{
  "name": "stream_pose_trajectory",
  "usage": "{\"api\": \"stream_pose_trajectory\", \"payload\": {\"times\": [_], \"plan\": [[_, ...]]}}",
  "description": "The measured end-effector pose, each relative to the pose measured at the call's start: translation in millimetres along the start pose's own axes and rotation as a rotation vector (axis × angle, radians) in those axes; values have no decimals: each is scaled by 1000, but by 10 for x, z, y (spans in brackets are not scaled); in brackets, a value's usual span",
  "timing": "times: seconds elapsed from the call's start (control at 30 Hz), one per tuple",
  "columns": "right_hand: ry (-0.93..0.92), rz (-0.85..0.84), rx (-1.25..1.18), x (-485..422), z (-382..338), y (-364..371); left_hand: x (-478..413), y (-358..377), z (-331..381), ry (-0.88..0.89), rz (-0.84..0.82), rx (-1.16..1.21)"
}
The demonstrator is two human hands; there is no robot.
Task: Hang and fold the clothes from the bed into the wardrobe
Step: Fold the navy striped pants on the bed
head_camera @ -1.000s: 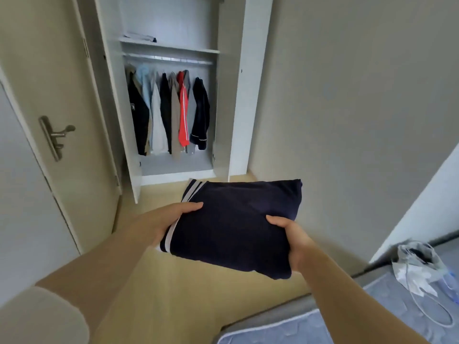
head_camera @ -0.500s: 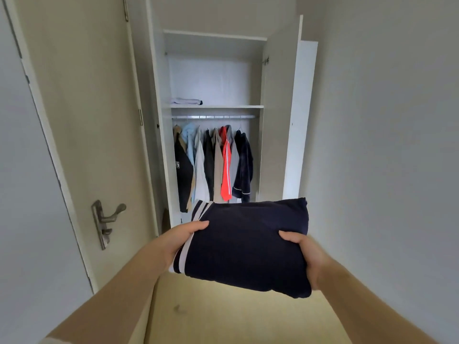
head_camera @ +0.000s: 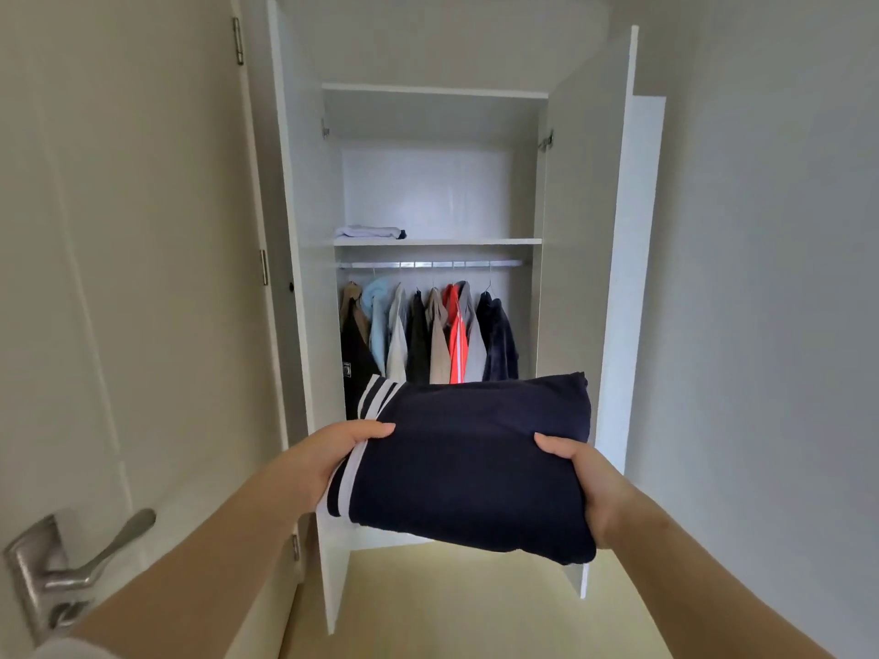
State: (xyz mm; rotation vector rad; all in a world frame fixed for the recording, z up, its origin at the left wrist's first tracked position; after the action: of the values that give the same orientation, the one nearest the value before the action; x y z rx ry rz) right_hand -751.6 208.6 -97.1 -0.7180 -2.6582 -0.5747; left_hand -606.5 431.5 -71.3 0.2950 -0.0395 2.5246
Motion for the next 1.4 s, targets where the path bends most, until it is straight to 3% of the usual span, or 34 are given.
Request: {"api": "stream_pose_trajectory", "payload": {"times": [0.53, 0.83, 1.17, 1.4], "plan": [[-25, -44, 61, -2877, -1311, 831, -2720, -773, 756, 60, 151, 59], [-110, -114, 86, -4579, -2523, 1582, -4610, -1326, 1749, 98, 120, 100], [-256, -186, 91, -5918, -3848, 1921, -6186, -1421, 2781, 238, 89, 113], [-334, -301, 96, -6836, -4946, 2222, -7150, -1461, 3682, 357, 158, 122]]}}
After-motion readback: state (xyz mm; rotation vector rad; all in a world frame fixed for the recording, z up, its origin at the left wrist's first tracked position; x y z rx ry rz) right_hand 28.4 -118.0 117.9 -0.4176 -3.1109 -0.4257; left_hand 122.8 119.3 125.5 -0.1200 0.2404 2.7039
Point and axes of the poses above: each hand's wrist, its own x-axis away from the middle knuckle, its own y-axis out of the palm, z = x × y, the point moved 9 cm from there along -x, towards the middle knuckle, and after that the axes turned 6 degrees about y, right-handed, at the moved point
